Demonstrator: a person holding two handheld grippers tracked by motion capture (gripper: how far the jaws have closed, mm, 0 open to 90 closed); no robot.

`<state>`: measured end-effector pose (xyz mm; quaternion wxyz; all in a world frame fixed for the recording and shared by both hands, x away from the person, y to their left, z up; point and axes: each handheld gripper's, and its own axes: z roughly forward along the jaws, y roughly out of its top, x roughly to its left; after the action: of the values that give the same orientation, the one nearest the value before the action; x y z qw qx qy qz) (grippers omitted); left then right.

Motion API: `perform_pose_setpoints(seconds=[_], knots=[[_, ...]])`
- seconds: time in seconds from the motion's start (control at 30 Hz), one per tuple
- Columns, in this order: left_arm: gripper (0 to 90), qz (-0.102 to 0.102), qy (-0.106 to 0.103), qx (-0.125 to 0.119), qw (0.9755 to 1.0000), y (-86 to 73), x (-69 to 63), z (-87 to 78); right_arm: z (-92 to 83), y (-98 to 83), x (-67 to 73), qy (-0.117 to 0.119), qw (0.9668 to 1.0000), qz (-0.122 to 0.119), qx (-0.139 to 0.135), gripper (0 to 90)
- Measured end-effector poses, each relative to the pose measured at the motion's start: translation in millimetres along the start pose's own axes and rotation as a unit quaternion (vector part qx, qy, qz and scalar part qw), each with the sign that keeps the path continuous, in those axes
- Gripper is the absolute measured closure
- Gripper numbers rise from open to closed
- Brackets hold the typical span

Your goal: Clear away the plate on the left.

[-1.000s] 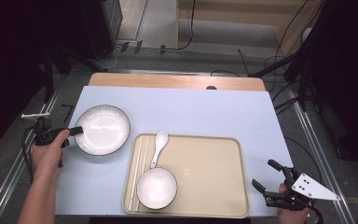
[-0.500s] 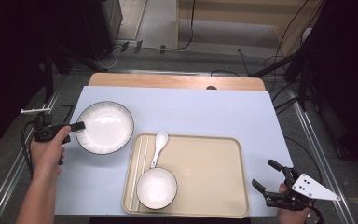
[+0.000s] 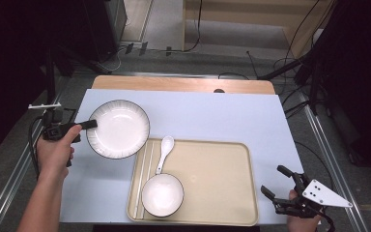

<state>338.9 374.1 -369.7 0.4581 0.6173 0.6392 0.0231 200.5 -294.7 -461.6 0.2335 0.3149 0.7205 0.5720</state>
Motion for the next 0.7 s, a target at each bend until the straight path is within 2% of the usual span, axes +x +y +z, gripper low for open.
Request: perform_pose_setpoints(seconds=[0.4, 0.7], knots=[[85.5, 0.023, -0.037, 0.017, 0.9989, -2.6, -36.0, 27.5, 0.6, -0.5, 0.6, 0.001, 1.0, 0.001, -0.001, 12.9], [85.5, 0.038, -0.052, 0.039, 0.9971, -8.4, -59.8, 47.4, -0.3, -1.0, -0.1, 0.0, 1.0, 0.005, -0.004, 13.0]])
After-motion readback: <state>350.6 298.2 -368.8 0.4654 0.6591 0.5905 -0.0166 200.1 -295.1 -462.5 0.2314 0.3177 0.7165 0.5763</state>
